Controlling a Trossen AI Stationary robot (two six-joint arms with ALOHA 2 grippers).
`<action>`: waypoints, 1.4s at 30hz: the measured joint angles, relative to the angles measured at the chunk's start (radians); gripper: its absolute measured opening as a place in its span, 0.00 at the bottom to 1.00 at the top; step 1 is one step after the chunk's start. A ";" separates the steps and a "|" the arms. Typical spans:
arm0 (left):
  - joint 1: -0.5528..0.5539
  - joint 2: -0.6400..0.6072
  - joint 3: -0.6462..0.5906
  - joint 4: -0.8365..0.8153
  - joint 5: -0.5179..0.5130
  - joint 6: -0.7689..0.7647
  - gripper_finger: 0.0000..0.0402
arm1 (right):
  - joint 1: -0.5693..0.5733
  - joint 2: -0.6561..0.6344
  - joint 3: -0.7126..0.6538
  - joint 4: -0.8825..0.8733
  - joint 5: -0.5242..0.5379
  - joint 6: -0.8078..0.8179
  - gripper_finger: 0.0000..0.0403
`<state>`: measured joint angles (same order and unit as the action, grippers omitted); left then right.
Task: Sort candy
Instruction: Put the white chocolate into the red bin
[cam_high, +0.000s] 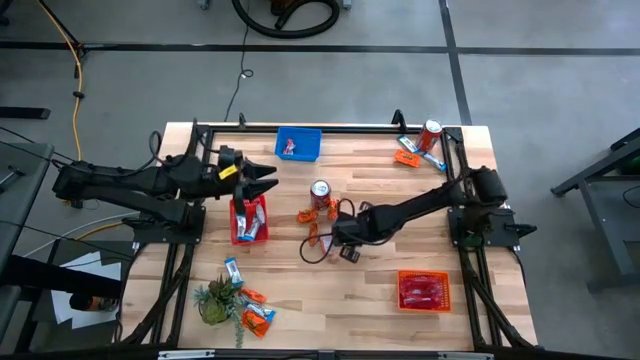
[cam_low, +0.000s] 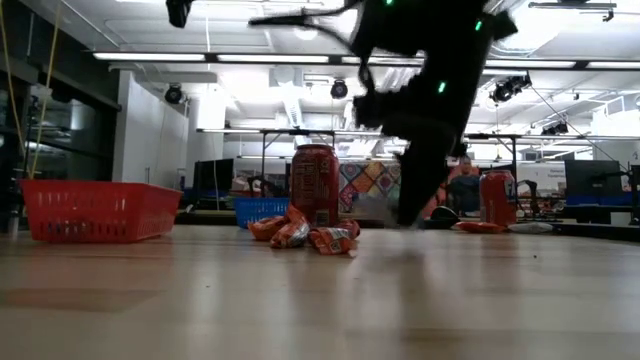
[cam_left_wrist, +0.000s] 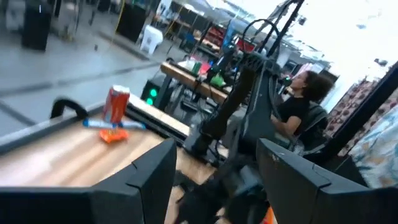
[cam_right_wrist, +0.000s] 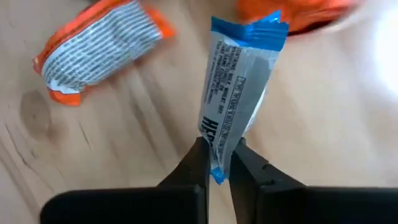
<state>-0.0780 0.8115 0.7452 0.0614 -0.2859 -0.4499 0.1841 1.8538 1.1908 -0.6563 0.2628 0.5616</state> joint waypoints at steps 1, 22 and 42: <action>0.000 0.000 0.000 0.005 -0.005 0.033 0.52 | 0.000 -0.031 0.000 -0.036 0.023 0.005 0.06; 0.046 0.395 0.000 0.505 -0.099 0.456 0.52 | -0.030 -0.421 0.001 0.496 0.299 -0.494 0.01; 0.039 0.471 0.001 0.588 -0.125 0.409 0.52 | -0.047 -0.347 0.001 0.661 0.258 -0.536 0.00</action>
<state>-0.0395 1.2827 0.7464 0.6492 -0.4104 -0.0410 0.1368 1.5070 1.1919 0.0050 0.5213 0.0253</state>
